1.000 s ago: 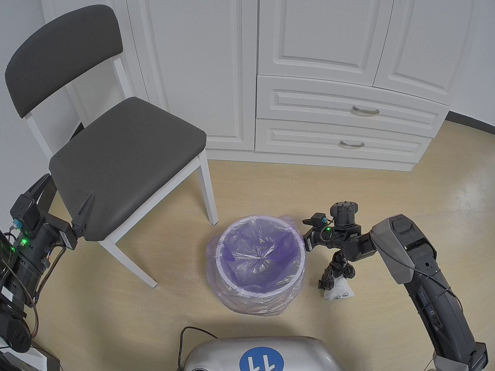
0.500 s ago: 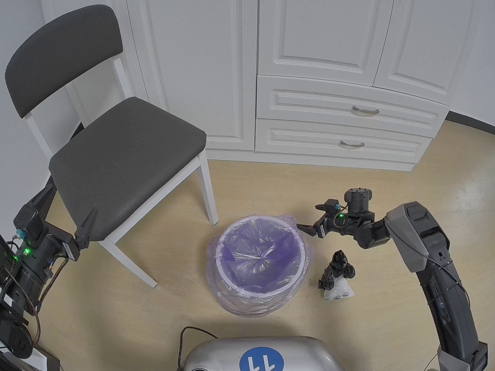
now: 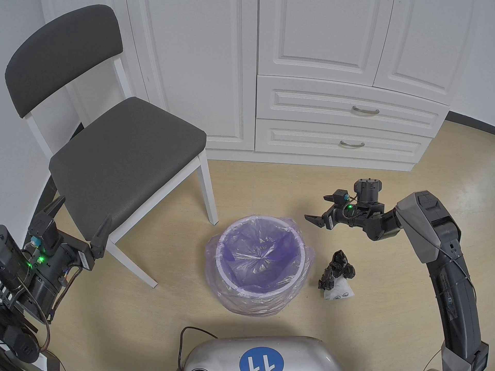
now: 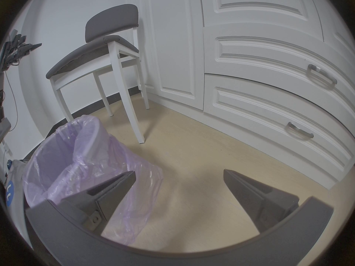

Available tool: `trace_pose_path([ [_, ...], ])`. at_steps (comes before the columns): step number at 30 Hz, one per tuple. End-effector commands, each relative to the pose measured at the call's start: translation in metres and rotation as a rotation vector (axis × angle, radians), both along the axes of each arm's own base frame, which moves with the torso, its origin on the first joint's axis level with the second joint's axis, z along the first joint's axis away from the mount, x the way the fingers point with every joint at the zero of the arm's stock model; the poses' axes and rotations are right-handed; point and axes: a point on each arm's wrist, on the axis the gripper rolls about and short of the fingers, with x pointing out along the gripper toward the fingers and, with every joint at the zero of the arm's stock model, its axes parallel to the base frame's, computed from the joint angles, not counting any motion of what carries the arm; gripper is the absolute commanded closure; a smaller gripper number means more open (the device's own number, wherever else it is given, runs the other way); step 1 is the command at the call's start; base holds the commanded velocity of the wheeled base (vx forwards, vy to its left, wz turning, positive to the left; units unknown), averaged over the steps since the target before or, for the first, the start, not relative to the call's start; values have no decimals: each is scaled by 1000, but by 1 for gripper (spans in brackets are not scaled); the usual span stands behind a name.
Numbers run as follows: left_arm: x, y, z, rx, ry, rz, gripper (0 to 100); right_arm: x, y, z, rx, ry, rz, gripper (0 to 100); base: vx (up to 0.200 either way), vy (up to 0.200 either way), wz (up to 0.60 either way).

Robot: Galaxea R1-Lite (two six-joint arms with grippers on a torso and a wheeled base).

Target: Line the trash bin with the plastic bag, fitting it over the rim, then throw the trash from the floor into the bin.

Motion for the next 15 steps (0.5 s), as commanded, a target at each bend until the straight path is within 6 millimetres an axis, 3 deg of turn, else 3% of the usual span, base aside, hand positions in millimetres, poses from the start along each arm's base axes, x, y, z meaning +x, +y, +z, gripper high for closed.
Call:
trace_pose_path([
  [1,1,-10,-10,-7,59,-35,0,-12,1,18,5,-9,2,0,0,0,0],
  [7,-1,-14,-11,-72,75,-18,0,-27,2,39,72,-21,-22,0,0,0,0],
  [15,-1,-21,-13,-73,83,-10,0,-67,-8,74,189,-40,-64,0,0,0,0],
])
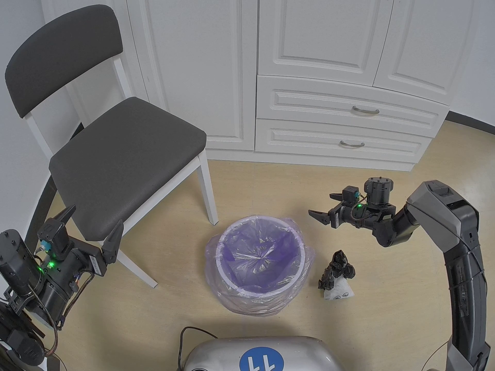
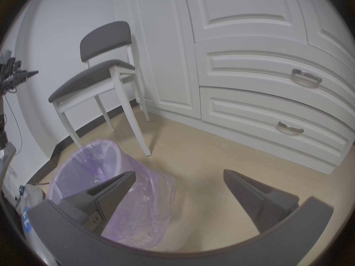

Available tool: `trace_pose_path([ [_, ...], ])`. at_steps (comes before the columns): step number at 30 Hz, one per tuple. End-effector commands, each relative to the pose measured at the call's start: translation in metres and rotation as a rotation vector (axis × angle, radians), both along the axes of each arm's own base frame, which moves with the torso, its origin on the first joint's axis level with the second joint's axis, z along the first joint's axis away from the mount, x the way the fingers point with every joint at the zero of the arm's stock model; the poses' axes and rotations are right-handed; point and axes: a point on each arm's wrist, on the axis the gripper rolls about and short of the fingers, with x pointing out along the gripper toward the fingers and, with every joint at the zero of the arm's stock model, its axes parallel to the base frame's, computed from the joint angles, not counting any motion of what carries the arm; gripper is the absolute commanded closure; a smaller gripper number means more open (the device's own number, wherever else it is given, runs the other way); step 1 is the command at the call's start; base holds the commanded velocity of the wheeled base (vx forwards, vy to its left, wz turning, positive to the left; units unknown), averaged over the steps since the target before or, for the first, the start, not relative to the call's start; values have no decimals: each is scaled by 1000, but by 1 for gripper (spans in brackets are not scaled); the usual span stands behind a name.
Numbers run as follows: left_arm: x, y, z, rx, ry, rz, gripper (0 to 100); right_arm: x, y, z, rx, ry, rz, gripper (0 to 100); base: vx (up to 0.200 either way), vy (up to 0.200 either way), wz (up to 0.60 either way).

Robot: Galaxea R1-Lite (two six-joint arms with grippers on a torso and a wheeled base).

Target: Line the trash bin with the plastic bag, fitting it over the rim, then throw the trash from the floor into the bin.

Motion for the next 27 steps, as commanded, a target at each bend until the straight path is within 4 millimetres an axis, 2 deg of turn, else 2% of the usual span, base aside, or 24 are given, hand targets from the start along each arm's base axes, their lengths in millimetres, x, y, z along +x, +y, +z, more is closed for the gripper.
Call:
trace_pose_path([
  [1,-3,-4,-5,1,24,-7,0,-29,-9,48,71,-58,-35,0,0,0,0],
  [9,-6,-2,0,-51,1,-6,0,-68,-27,69,83,-122,-122,0,0,0,0],
  [12,-6,-2,0,-69,3,-7,0,-94,-31,74,80,-144,-157,0,0,0,0],
  [17,-7,-2,1,-87,-3,-9,0,-123,-42,73,68,-146,-239,0,0,0,0],
  [21,-4,-3,6,-85,-27,-14,0,-148,-55,84,67,-196,-316,0,0,0,0],
  [22,-1,-5,10,-86,-46,-16,0,-159,-60,91,67,-220,-346,0,0,0,0],
  [24,-1,-5,10,-85,-48,-17,0,-160,-60,91,69,-220,-348,0,0,0,0],
  [25,7,-8,21,-73,-101,-17,0,-185,-67,99,67,-236,-395,0,0,0,0],
  [27,13,-10,28,-56,-136,-15,0,-204,-70,90,44,-181,-429,0,0,0,0],
])
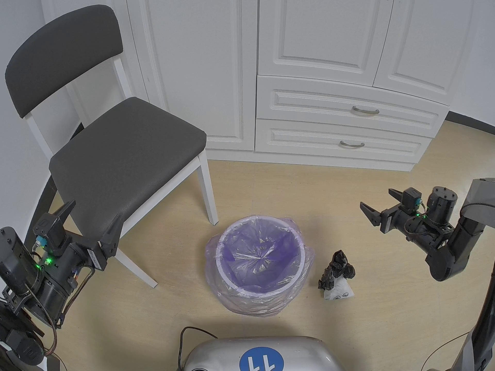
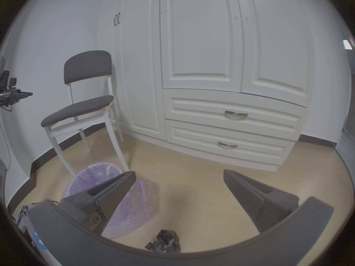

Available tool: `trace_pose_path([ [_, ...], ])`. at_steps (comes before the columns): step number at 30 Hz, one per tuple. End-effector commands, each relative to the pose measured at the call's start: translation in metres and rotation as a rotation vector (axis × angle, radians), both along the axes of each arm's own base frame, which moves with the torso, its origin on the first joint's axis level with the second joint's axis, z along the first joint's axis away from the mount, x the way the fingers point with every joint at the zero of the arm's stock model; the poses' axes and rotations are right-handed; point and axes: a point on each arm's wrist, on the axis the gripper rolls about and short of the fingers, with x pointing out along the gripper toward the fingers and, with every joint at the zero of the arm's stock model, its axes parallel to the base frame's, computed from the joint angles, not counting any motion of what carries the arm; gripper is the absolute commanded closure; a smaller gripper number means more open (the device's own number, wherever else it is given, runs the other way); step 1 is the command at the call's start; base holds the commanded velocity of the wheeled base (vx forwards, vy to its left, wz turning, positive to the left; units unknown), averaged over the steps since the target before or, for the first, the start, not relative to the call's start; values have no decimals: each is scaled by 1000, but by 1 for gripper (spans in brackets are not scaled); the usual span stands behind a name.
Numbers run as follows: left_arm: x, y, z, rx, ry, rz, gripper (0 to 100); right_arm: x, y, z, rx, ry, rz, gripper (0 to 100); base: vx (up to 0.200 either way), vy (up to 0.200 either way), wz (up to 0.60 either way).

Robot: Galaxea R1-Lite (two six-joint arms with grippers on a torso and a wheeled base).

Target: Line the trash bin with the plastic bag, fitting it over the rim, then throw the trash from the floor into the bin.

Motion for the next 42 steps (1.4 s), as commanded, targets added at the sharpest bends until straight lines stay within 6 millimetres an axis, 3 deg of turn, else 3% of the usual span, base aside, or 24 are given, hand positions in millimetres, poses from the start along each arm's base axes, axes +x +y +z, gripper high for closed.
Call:
trace_pose_path([
  [1,16,-6,21,21,-104,3,0,-62,-18,13,-16,25,-127,0,0,0,0],
  [3,17,-7,21,26,-105,4,0,-69,-19,12,-20,41,-142,0,0,0,0],
  [5,16,-7,20,24,-96,3,0,-92,-20,18,-5,61,-173,0,0,0,0],
  [8,17,-7,18,19,-86,2,0,-101,-19,20,43,77,-211,0,0,0,0],
  [14,6,-4,12,34,-65,-3,0,-90,-8,22,66,85,-267,0,0,0,0],
  [18,3,-3,23,17,-119,-7,0,-72,9,15,94,261,-229,0,0,0,0],
  [20,4,-4,29,9,-144,-8,0,-52,28,15,197,434,-224,0,0,0,0],
  [22,5,-4,29,8,-146,-7,0,-39,34,15,233,515,-241,0,0,0,0],
  [25,8,-6,28,13,-138,-14,0,4,45,9,276,677,-270,0,0,0,0],
  [28,10,-14,24,19,-117,-44,0,50,55,-21,275,773,-262,0,0,0,0],
  [31,13,-18,18,37,-89,-56,0,78,61,-61,267,820,-258,0,0,0,0],
  [32,13,-18,18,37,-89,-56,0,78,61,-61,267,820,-258,0,0,0,0],
  [33,16,-20,14,58,-73,-55,0,87,62,-82,256,843,-263,0,0,0,0],
  [36,22,-22,14,66,-72,-55,0,96,59,-103,246,864,-273,0,0,0,0],
  [42,23,-23,16,64,-81,-56,0,107,58,-104,283,928,-199,0,0,0,0],
])
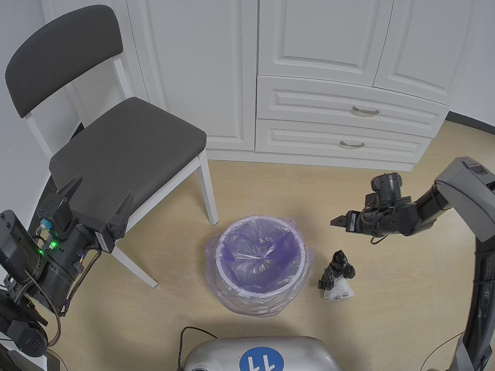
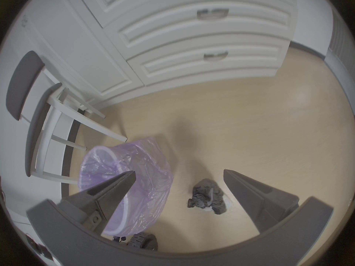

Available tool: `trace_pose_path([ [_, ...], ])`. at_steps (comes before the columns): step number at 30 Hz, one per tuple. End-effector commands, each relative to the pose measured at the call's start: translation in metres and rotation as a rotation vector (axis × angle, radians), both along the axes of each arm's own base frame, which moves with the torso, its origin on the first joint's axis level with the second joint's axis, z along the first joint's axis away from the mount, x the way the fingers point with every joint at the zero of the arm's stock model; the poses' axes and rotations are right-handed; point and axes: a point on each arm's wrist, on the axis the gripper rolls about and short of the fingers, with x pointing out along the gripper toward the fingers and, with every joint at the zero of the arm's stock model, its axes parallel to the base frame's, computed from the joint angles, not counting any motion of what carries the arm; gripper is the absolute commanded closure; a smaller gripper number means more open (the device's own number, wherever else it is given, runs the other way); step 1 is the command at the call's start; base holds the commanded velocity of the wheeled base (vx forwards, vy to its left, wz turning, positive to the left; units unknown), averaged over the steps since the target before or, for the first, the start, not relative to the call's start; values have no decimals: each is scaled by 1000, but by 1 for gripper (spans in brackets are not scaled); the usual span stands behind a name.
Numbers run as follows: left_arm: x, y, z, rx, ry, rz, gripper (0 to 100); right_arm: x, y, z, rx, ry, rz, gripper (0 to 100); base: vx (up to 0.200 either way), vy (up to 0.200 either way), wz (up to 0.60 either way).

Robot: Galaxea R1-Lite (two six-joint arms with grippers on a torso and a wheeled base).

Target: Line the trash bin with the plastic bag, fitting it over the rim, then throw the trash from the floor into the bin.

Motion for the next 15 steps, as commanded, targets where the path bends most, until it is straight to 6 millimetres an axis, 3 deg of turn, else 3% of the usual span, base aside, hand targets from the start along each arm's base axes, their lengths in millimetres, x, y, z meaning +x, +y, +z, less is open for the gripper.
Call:
trace_pose_path([
  [1,9,-8,-5,21,20,-15,0,33,8,-76,54,209,34,0,0,0,0],
  [8,13,-9,-5,20,21,-13,0,67,8,-102,59,191,9,0,0,0,0],
  [15,13,-8,-5,18,21,-9,0,75,-1,-110,41,229,-27,0,0,0,0],
])
